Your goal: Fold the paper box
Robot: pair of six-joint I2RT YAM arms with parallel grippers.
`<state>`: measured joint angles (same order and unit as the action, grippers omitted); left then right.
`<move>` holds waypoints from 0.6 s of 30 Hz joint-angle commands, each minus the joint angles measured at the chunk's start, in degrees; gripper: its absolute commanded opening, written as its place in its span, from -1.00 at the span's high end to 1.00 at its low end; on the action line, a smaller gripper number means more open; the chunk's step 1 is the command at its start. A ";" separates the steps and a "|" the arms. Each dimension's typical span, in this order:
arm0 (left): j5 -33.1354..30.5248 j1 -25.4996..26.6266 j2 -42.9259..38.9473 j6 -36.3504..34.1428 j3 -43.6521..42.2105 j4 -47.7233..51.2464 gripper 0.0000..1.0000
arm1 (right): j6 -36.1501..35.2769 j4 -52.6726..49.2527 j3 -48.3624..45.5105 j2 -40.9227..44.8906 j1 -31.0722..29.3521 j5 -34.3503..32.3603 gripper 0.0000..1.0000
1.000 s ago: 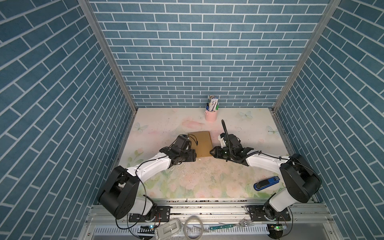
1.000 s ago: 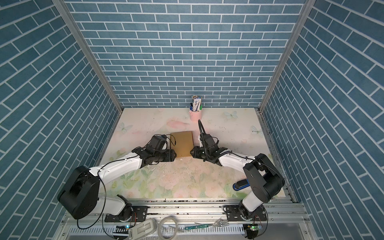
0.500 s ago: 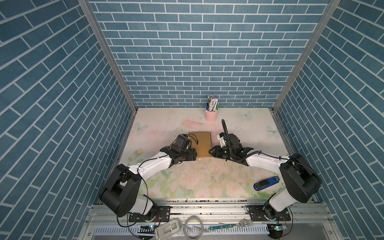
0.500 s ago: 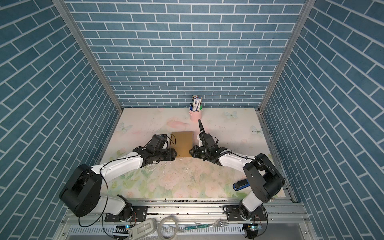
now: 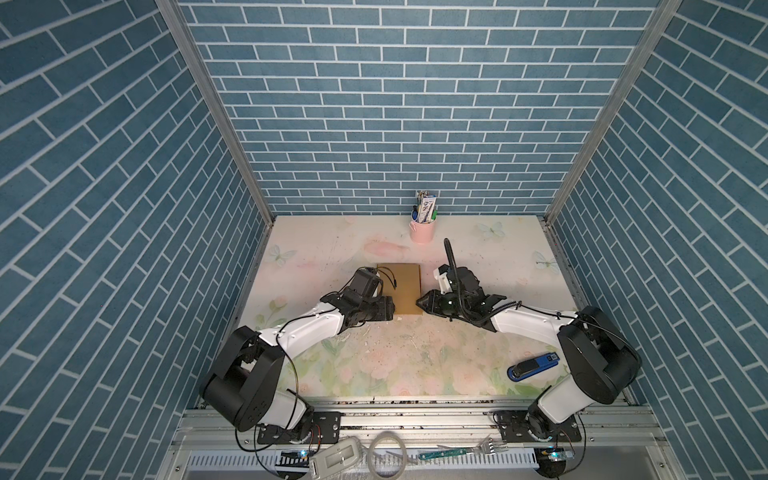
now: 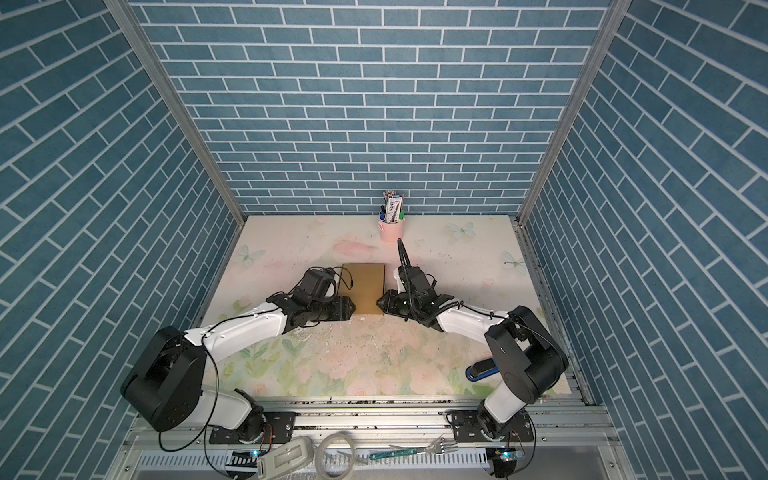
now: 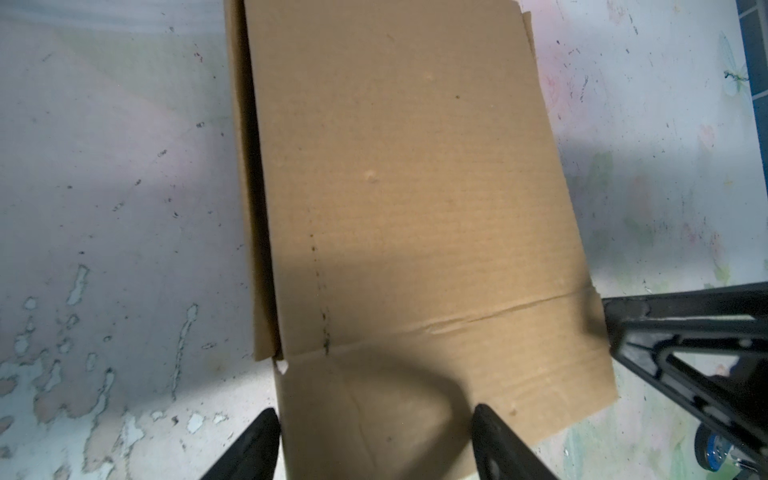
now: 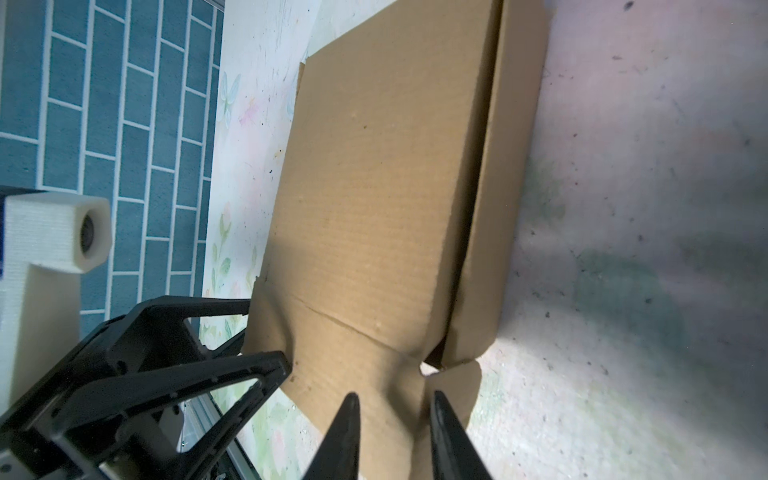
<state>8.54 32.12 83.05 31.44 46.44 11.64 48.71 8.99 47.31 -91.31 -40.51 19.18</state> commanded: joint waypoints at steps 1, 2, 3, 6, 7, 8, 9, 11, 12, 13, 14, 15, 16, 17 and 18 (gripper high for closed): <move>-0.94 -1.86 -0.92 -0.72 1.95 1.92 -0.51 | 1.30 0.37 0.86 0.20 -0.42 -0.45 0.38; -0.81 -2.71 -1.03 -0.50 1.91 1.86 -0.51 | 1.28 0.35 0.72 0.21 -0.38 -0.76 0.37; -0.59 -3.76 -1.13 -0.28 1.91 1.67 -0.51 | 1.21 0.27 0.68 0.21 -0.36 -0.94 0.37; 0.23 -6.50 -0.89 0.68 1.16 -0.19 -0.52 | 1.30 0.08 0.60 0.07 -0.37 -1.33 0.35; 0.89 -7.51 -0.64 1.04 0.89 -0.83 -0.52 | 1.33 0.06 0.60 0.08 -0.35 -1.50 0.33; 1.71 -8.63 -0.43 1.44 0.52 -1.82 -0.52 | 1.39 0.06 0.58 0.07 -0.36 -1.68 0.32; 2.21 -9.64 0.02 1.85 0.06 -2.78 -0.53 | 1.39 -0.10 0.59 0.23 -0.43 -1.85 0.32; 2.97 -11.19 1.19 2.68 -0.33 -4.13 -0.53 | 1.48 -0.24 0.50 0.34 -0.44 -2.29 0.31; 3.51 -11.75 1.93 2.94 -0.47 -4.83 -0.53 | 1.54 -0.41 0.44 0.43 -0.32 -2.54 0.31; 3.46 -12.14 2.62 3.17 -0.33 -5.02 -0.53 | 1.56 -0.54 0.42 0.62 -0.35 -2.80 0.31; 3.04 -12.51 3.24 3.26 -0.18 -5.05 -0.53 | 1.57 -0.50 0.33 0.74 -0.36 -3.07 0.31; 2.49 -12.77 3.74 3.43 -0.15 -4.98 -0.53 | 1.54 -0.65 0.33 0.86 -0.37 -3.31 0.31; 2.14 -13.25 4.24 3.71 -0.18 -4.98 -0.53 | 1.56 -0.73 0.34 0.91 -0.37 -3.36 0.31; 2.02 -13.81 4.76 4.13 -0.36 -5.04 -0.52 | 1.58 -0.95 0.41 1.02 -0.36 -3.36 0.31; 1.95 -14.24 5.02 4.47 -0.71 -5.44 -0.52 | 1.56 -1.01 0.42 1.03 -0.26 -3.45 0.31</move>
<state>10.57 19.05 87.11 34.65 46.89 7.38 49.25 8.75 47.31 -91.29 -40.51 17.15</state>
